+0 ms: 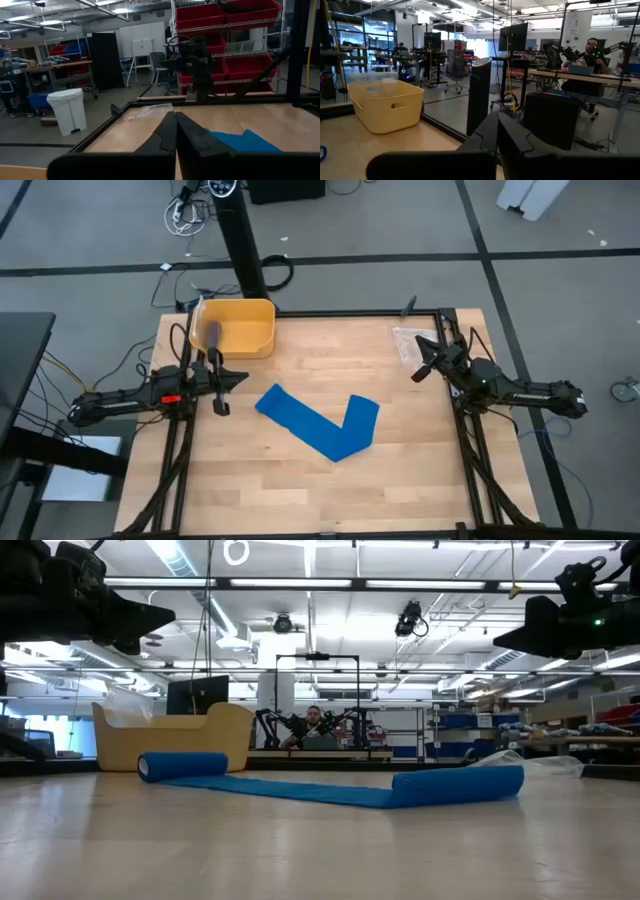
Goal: Roll bandage
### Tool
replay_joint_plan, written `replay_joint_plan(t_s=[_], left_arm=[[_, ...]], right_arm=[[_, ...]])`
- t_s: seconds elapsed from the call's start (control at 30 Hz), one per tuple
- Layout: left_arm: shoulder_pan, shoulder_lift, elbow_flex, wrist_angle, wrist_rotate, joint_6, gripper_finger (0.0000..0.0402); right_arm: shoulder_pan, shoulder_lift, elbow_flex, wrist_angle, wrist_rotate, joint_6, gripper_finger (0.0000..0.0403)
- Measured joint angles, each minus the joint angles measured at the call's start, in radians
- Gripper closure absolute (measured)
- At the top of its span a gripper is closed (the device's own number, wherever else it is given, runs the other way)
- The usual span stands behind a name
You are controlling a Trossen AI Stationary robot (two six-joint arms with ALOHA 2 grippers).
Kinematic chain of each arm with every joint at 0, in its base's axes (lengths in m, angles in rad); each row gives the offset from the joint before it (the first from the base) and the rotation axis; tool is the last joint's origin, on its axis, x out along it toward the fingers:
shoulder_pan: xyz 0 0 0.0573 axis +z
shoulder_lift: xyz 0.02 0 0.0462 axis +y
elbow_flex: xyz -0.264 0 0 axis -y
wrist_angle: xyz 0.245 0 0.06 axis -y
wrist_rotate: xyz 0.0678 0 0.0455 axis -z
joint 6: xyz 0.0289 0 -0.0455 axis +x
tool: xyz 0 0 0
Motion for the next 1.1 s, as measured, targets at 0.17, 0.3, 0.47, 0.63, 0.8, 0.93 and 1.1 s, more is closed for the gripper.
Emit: replay_joint_plan(t_s=[0.17, 0.3, 0.47, 0.63, 0.8, 0.93, 1.1], left_arm=[[0.000, 0.000, 0.000, 0.000, 0.000, 0.000, 0.0396], [0.000, 0.000, 0.000, 0.000, 0.000, 0.000, 0.0396], [0.000, 0.000, 0.000, 0.000, 0.000, 0.000, 0.0396], [0.000, 0.000, 0.000, 0.000, 0.000, 0.000, 0.0396], [0.000, 0.000, 0.000, 0.030, 0.002, -0.039, 0.0396], [0.000, 0.016, 0.000, 0.049, 0.081, -0.211, 0.0396], [-0.001, 0.127, 0.000, 0.117, 0.213, -0.237, 0.0396]], right_arm=[[0.000, 0.000, 0.000, 0.000, 0.000, 0.000, 0.0395], [0.000, 0.000, 0.000, 0.000, 0.000, 0.000, 0.0394], [0.000, 0.000, 0.000, 0.000, 0.000, 0.000, 0.0397], [0.000, 0.000, 0.000, 0.000, 0.000, 0.000, 0.0396], [0.000, 0.000, 0.000, 0.000, 0.000, 0.000, 0.0395], [0.000, 0.000, 0.000, 0.000, 0.000, 0.000, 0.0396], [0.000, 0.000, 0.000, 0.000, 0.000, 0.000, 0.0394]])
